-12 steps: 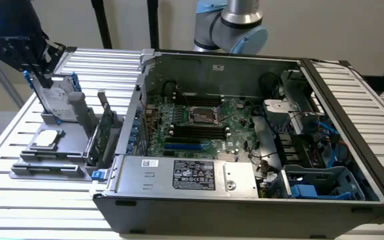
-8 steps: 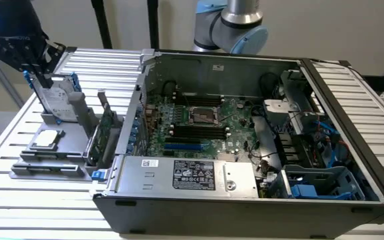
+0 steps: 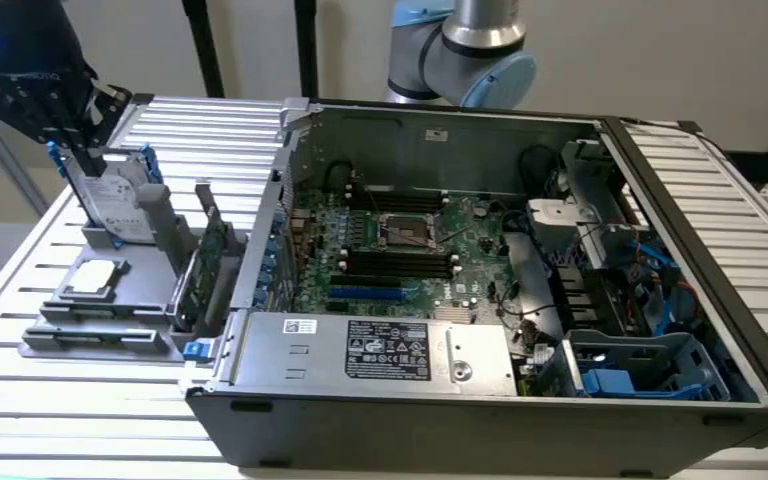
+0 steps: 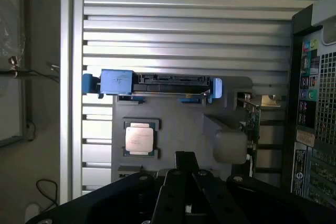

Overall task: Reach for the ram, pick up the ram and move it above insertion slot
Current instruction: 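Reach for the ram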

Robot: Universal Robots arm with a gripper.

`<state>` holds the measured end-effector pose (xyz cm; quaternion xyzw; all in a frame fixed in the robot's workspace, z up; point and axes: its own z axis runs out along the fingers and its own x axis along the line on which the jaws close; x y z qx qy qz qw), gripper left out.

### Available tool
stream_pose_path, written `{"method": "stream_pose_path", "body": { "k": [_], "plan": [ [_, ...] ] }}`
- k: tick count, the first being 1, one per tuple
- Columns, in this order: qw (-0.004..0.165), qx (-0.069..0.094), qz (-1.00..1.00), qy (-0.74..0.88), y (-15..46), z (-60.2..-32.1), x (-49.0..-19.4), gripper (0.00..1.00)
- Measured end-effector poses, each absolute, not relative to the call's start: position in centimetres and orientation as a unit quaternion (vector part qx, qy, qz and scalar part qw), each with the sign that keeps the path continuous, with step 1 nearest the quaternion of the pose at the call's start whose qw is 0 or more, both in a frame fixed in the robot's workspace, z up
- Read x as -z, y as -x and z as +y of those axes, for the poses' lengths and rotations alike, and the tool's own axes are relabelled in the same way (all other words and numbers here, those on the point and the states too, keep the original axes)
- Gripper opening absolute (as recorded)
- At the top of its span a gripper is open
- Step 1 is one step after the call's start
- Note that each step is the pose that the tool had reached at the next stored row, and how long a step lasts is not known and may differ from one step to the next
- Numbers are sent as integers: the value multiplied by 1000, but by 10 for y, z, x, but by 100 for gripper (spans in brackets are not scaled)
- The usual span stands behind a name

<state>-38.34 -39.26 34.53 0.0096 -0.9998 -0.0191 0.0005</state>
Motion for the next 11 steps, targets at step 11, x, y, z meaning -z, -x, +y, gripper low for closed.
{"method": "stream_pose_path", "body": {
  "k": [11],
  "plan": [
    [1,19,-1000,-10,383,-423,-345,11]
  ]
}}
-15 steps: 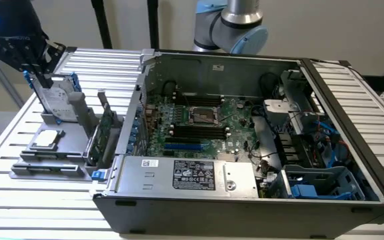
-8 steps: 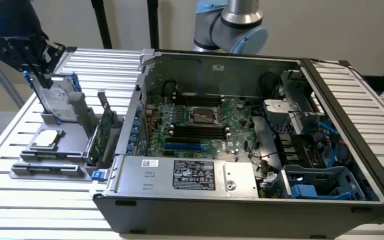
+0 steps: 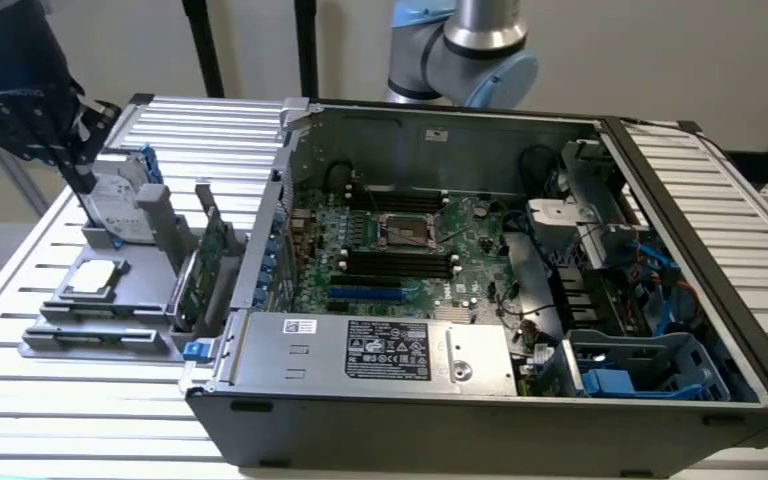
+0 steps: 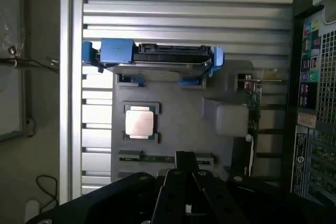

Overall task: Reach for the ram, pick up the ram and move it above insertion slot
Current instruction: 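Reach for the ram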

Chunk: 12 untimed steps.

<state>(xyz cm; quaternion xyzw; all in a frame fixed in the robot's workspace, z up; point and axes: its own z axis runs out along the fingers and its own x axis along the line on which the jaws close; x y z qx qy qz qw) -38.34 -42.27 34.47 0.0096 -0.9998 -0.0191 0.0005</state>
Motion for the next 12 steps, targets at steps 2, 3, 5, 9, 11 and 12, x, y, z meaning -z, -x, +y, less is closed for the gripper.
{"method": "stream_pose_path", "body": {
  "k": [2,3,5,9,11,12],
  "plan": [
    [1,19,-1000,-10,383,-432,-344,11],
    [1,19,-1000,-10,383,-436,-344,11],
    [1,19,-1000,-10,383,-446,-342,11],
    [1,19,-1000,-10,384,-462,-337,11],
    [1,19,-1000,-10,386,-470,-334,11],
    [1,19,-1000,-10,386,-475,-332,11]
  ]
}}
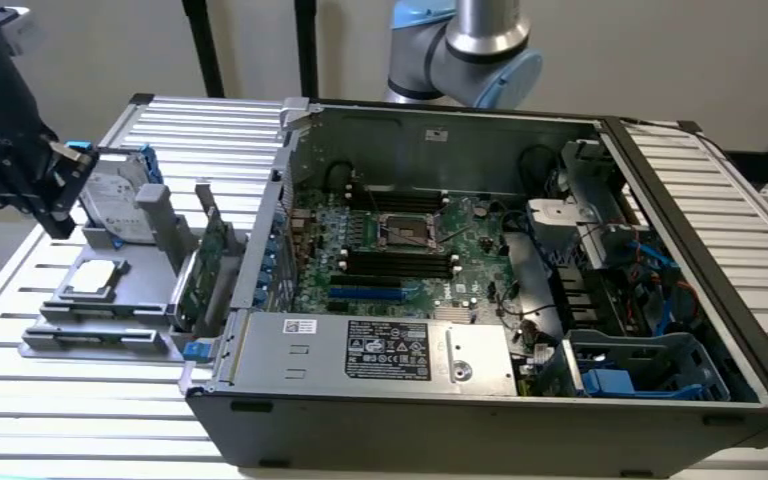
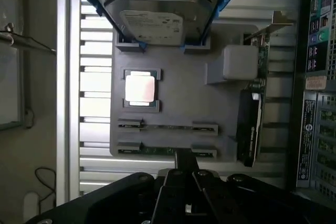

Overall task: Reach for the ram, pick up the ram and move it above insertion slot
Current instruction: 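Reach for the ram, then pick up the ram and move it above insertion slot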

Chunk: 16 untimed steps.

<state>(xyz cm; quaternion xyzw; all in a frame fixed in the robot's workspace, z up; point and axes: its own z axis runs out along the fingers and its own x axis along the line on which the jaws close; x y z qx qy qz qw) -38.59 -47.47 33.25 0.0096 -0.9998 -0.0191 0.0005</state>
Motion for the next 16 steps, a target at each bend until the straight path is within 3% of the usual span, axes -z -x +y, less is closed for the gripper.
{"method": "stream_pose_path", "body": {
  "k": [6,16],
  "plan": [
    [0,19,-1000,-10,387,-492,-328,11],
    [2,19,-997,-78,388,-492,-328,11]
  ]
}}
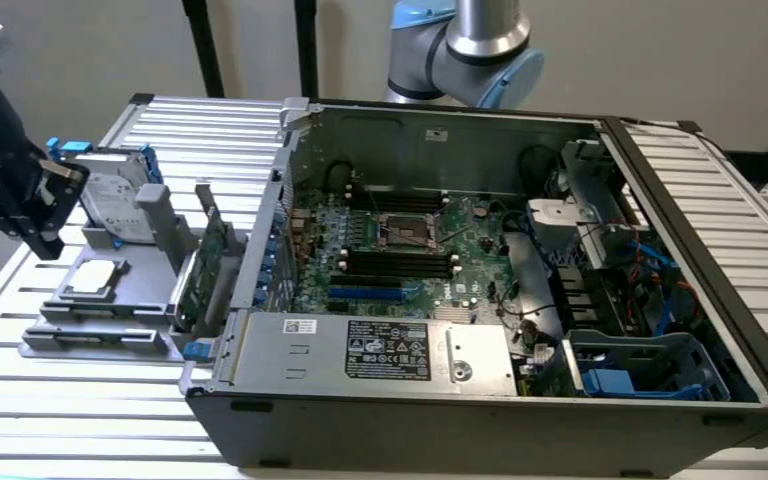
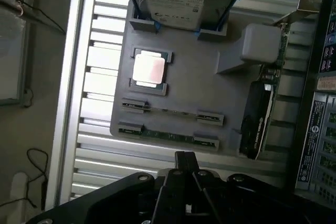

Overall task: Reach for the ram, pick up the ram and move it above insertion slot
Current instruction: 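Pick up the ram and move it above insertion slot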

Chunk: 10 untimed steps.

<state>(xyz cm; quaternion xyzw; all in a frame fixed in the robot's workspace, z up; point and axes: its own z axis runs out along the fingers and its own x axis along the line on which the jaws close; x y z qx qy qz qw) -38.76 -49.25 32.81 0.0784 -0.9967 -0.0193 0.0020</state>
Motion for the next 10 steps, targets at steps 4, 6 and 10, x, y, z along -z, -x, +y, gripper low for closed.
{"method": "stream_pose_path", "body": {
  "k": [4,6,10],
  "plan": [
    [3,19,-993,-115,388,-492,-328,11],
    [3,19,-991,-133,388,-492,-328,11],
    [4,19,-986,-168,388,-492,-328,11]
  ]
}}
